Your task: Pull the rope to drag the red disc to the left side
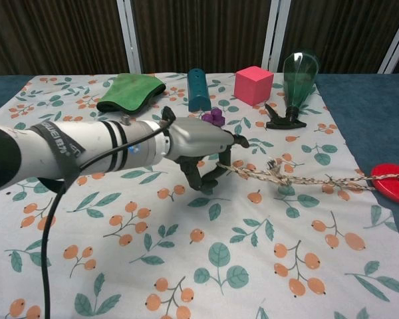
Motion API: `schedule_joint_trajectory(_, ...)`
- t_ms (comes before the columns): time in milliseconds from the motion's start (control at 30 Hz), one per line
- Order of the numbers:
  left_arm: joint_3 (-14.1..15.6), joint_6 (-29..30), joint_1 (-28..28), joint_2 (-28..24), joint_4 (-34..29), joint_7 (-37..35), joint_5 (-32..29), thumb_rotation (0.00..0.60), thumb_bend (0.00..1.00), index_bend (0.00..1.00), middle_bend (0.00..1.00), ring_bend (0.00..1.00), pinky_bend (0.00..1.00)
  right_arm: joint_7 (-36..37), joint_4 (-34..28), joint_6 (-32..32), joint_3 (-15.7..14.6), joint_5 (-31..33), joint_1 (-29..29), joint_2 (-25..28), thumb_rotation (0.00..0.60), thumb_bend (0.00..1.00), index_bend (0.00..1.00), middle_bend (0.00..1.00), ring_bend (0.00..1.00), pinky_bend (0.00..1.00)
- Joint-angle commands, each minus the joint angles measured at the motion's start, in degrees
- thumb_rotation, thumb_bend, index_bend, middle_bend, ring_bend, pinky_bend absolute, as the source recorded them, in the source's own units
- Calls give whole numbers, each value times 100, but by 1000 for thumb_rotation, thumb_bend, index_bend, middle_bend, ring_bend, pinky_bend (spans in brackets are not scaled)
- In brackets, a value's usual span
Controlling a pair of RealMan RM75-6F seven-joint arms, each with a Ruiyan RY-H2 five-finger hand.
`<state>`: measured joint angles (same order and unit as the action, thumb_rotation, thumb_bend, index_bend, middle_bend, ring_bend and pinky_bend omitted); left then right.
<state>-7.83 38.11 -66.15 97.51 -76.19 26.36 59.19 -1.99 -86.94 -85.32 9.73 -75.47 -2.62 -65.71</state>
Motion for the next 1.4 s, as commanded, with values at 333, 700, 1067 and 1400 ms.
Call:
schedule_joint_trajectory(333, 471, 1807, 1482, -1828, -954, -168, 197, 600, 753, 896, 61, 0, 67, -154, -37, 128, -14, -32, -118, -55, 600, 371, 0, 0, 0, 0)
schedule_joint_trajectory(700, 379, 3327, 3031, -2908, -372, -197, -1065, 600, 790, 903, 133, 0, 116, -355, -38, 235, -54, -110, -252, -157, 600, 371, 0, 0, 0, 0)
schedule_joint_trajectory(1067, -395, 4207, 3664, -2743, 429, 215, -2201, 600, 827, 907, 186, 1, 120, -477, -131, 84, -83, -154, -192, -81, 600, 371, 0, 0, 0, 0)
schedule_joint_trajectory(1400, -311, 3944, 3829, -2894, -217, -1185, -577, 600, 790, 900, 203, 14, 141, -374, -16, 128, -151, -186, -185, -171, 600, 371, 0, 0, 0, 0)
